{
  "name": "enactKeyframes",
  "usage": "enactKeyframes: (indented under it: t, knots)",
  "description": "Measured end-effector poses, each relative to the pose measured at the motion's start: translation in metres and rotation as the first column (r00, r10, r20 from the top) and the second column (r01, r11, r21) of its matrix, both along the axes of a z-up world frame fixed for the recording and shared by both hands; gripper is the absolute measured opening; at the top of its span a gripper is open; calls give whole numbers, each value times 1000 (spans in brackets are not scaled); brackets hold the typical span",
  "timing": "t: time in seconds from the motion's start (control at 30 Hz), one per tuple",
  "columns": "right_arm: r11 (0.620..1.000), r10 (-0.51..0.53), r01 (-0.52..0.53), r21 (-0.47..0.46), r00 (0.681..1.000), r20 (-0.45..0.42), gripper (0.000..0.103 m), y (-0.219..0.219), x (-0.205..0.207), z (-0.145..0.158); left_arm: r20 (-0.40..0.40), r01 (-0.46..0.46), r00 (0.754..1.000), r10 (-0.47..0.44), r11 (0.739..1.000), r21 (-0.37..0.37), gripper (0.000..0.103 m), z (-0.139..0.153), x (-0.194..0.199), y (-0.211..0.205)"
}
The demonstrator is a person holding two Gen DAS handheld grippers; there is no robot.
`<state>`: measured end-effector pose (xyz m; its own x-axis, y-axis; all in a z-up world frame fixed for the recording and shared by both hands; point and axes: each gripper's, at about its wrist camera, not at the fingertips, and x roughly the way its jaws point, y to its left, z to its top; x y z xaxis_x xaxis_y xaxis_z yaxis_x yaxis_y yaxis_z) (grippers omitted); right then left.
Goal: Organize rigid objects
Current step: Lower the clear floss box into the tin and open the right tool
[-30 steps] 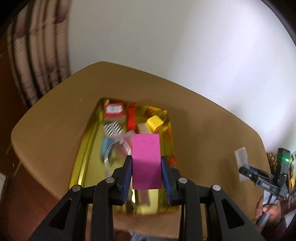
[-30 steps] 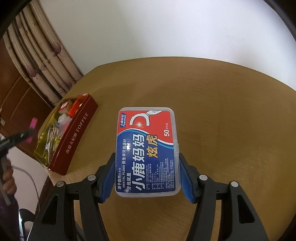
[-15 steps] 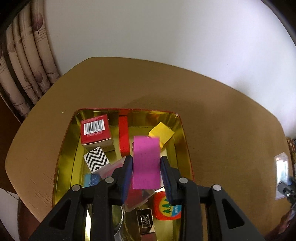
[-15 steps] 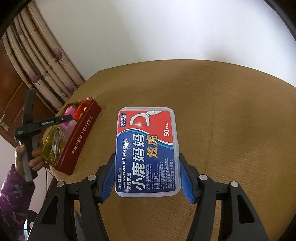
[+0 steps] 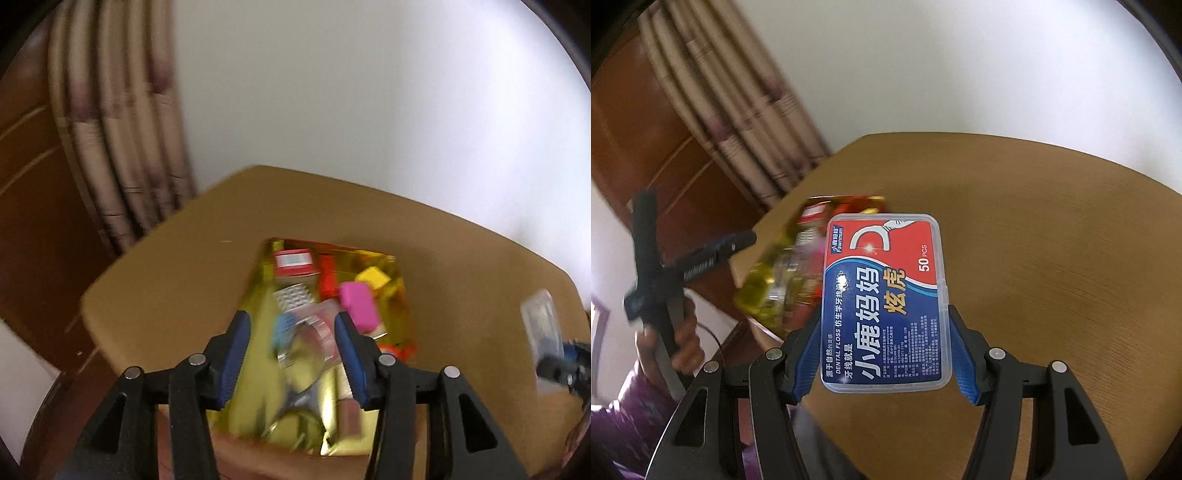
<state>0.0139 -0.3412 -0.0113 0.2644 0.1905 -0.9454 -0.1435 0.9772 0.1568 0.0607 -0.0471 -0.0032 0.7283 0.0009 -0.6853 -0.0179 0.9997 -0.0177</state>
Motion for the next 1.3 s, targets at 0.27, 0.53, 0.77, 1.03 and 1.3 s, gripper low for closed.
enactKeyframes:
  t: [0.27,0.53,0.77,1.03,1.3]
  knots:
    - [997,65,-62,51,997,-49,58,77,34,-46,5,-134,991,135,987,-84,56,-17,-36,59]
    - [999,44,-45,-8,996,-81,58,101,45,-92,-21,-133,991,131,985,-115,56,-22,-39,63]
    - [998,29,-34,-54,995,-93,58,109,42,-108,-19,-119,993,117,982,-147,56,-19,-39,65]
    - [993,21,-29,-112,997,-73,59,112,41,-112,-23,-111,994,109,986,-124,56,-21,-36,61]
    - [997,-6,7,-73,1000,15,70,105,34,-79,-9,-91,996,91,994,-63,56,-19,-40,45]
